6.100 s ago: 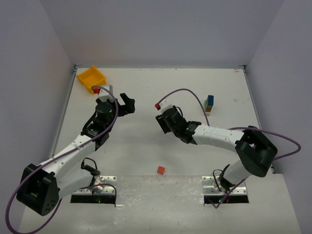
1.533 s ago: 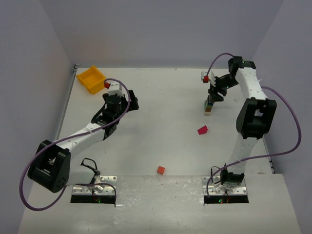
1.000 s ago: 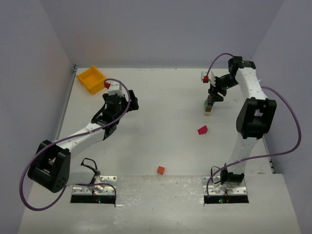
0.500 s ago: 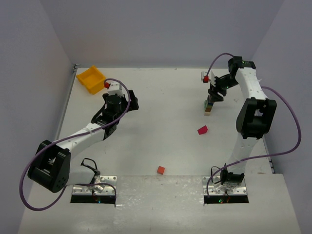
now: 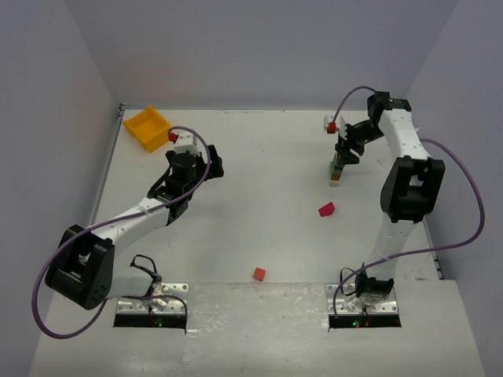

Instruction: Build the wood block tower

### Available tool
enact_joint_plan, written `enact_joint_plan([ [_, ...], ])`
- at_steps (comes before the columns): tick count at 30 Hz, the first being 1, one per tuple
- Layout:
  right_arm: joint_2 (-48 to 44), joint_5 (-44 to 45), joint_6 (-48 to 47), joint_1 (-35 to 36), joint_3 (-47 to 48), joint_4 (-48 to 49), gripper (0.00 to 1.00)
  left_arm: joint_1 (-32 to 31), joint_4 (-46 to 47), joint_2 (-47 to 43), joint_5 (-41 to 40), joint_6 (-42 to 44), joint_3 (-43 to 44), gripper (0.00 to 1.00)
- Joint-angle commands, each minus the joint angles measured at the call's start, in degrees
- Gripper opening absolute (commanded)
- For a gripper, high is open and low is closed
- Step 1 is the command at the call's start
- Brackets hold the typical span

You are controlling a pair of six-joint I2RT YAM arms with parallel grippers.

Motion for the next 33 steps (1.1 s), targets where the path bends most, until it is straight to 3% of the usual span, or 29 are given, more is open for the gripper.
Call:
enact_joint_plan([
  [1,0.58,-1.09,-1.31,-0.26,1.11,0.77,0.57,0.15,0.74,0.25,-0.13,0.77,2.63,1.00],
  [24,0.23,-0.65,-0.78,-0.53,1.81,0.63,0.69,0.15,0.44,0.25,0.14,0.65,2.63,1.00],
  [30,0.15,-1.00,-0.51,-0.62,2.34,0.60,0.86,0.15,0.38,0.24,0.23,0.60,2.72,1.00],
  [32,0.19,-1.11,-0.32,-0.62,2.62,0.62,0.98,0.15,0.36,0.18,0.29,0.71,2.74,1.00],
  [33,0.10,-1.16,-0.27,-0.62,2.67,0.67,0.99,0.15,0.32,0.22,0.24,0.75,2.79,1.00],
])
